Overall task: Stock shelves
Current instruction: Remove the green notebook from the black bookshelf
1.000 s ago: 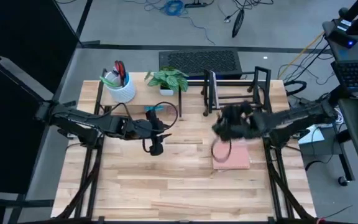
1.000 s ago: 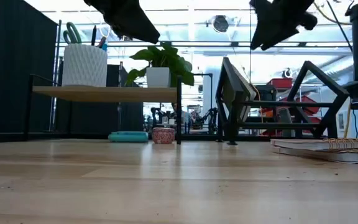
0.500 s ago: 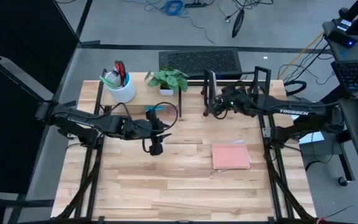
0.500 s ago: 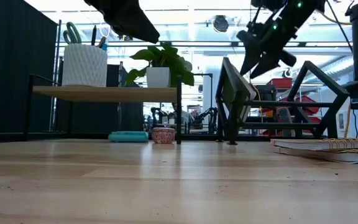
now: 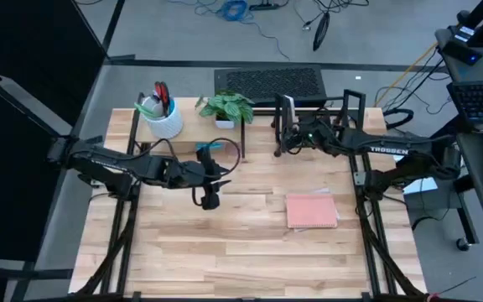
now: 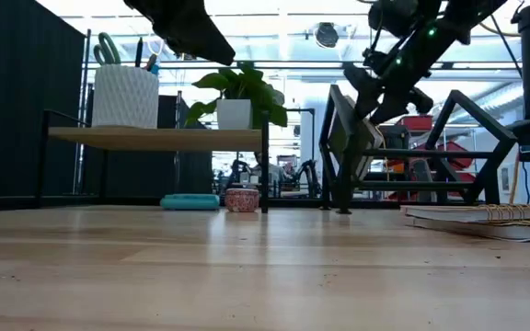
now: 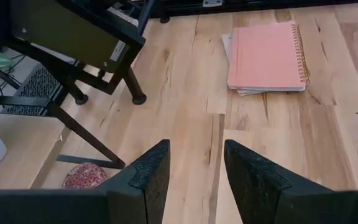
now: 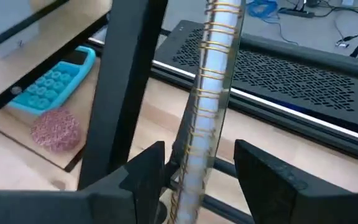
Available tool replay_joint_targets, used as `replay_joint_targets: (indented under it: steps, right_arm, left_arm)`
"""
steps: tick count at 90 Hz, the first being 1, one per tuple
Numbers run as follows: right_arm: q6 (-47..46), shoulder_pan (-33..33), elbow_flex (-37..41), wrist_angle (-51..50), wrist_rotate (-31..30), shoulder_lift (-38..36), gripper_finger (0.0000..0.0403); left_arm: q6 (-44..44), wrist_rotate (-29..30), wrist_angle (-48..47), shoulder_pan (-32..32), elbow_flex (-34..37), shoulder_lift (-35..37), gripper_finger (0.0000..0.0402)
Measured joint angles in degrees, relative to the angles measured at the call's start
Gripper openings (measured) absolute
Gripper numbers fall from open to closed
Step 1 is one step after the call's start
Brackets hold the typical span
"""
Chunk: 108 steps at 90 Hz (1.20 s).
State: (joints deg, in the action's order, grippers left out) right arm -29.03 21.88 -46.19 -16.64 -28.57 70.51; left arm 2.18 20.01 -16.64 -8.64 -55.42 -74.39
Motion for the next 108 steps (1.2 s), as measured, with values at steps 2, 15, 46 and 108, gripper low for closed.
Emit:
replay_joint_targets:
  steps: [2, 15, 46, 108]
  right_arm:
    - [-0.01, 0.29, 0.00, 0.22, 0.01, 0.38, 0.0175]
    - [0.10, 1.21, 0.00, 0.63, 0.01, 2.32, 0.0159]
    - [5.75, 1.30, 0.02, 1.33, 0.01, 2.11, 0.0013]
    - [9.17, -20.68, -32.05, -58.73, -1.67, -4.29, 0.0011]
  left_arm:
    - [0.01, 0.00, 0.01, 0.00, 0.00, 0.00, 0.0140]
    - [0.02, 0.00, -0.13, 0.00, 0.00, 0.00, 0.0140]
    - [0.04, 0.00, -0.42, 0.00, 0.00, -0.02, 0.0140]
    - [0.08, -0.01, -0.42, 0.00, 0.00, -0.02, 0.0140]
